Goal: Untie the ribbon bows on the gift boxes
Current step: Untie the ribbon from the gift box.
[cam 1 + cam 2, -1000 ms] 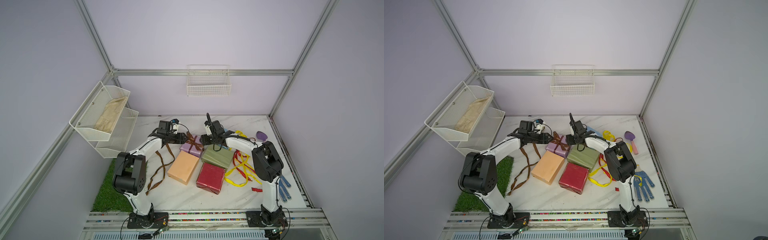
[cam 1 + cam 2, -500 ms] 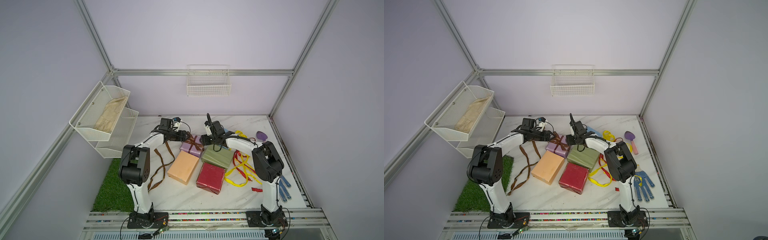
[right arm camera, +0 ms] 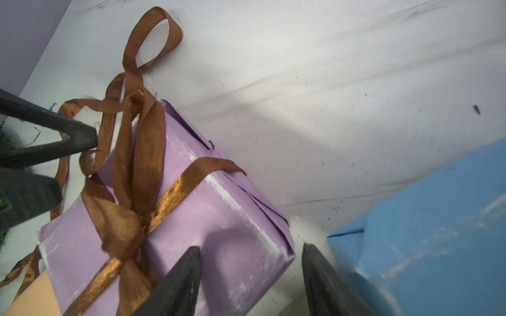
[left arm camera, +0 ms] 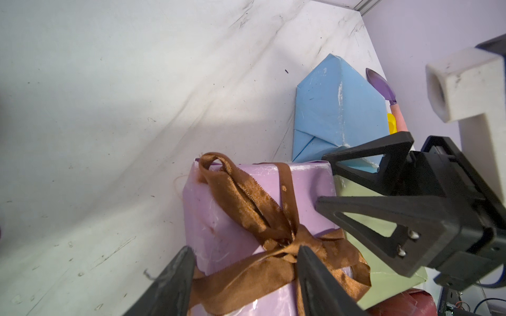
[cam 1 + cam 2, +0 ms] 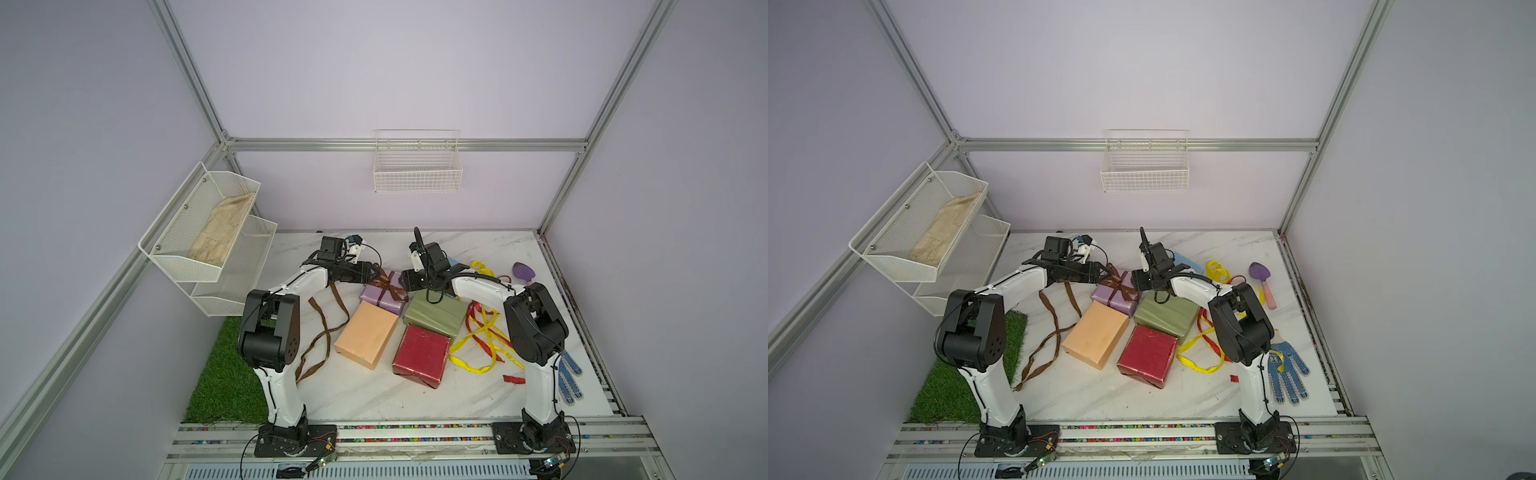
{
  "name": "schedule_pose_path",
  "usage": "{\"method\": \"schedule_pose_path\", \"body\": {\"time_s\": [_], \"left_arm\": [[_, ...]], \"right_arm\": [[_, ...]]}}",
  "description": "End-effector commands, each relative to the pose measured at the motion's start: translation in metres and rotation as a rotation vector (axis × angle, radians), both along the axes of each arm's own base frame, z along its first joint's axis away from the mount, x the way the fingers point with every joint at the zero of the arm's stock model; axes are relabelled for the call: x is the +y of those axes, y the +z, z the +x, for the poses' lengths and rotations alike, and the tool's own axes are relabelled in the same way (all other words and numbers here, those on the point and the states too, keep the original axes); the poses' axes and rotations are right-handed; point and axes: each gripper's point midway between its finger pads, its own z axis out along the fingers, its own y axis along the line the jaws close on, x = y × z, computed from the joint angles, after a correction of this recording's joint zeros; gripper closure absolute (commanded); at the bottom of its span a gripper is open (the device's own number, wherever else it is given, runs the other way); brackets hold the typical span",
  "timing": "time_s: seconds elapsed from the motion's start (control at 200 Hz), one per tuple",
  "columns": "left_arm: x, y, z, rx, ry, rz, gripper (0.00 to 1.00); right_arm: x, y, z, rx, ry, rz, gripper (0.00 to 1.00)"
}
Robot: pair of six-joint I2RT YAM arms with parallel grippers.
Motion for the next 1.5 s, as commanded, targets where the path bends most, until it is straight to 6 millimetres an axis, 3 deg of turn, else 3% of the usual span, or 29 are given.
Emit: {"method": "schedule_pose_path", "body": {"time_s": [0.0, 0.595, 1.03, 1.225, 1.495], "left_arm": [[0.002, -0.007, -0.001, -0.004, -0.009, 0.009, 0.39], [0.01, -0.027, -0.002, 0.031, 0.012, 0.069, 0.45], [0.005, -0.024, -0.004, 0.037, -0.007, 0.047, 0.79], [0.007, -0.01, -0.003, 0.013, 0.007, 0.048, 0.9], [0.014, 0.037, -0.003, -0.087, 0.046, 0.056, 0.97]], "right_arm": [[-0.015, -0.047, -0.031, 0.136, 0.026, -0.115, 0.39], [-0.015, -0.049, -0.031, 0.139, 0.025, -0.117, 0.39], [-0.016, -0.049, -0.032, 0.14, 0.023, -0.117, 0.39], [-0.017, -0.049, -0.033, 0.139, 0.021, -0.12, 0.39], [-0.017, -0.052, -0.033, 0.141, 0.022, -0.122, 0.38]]}}
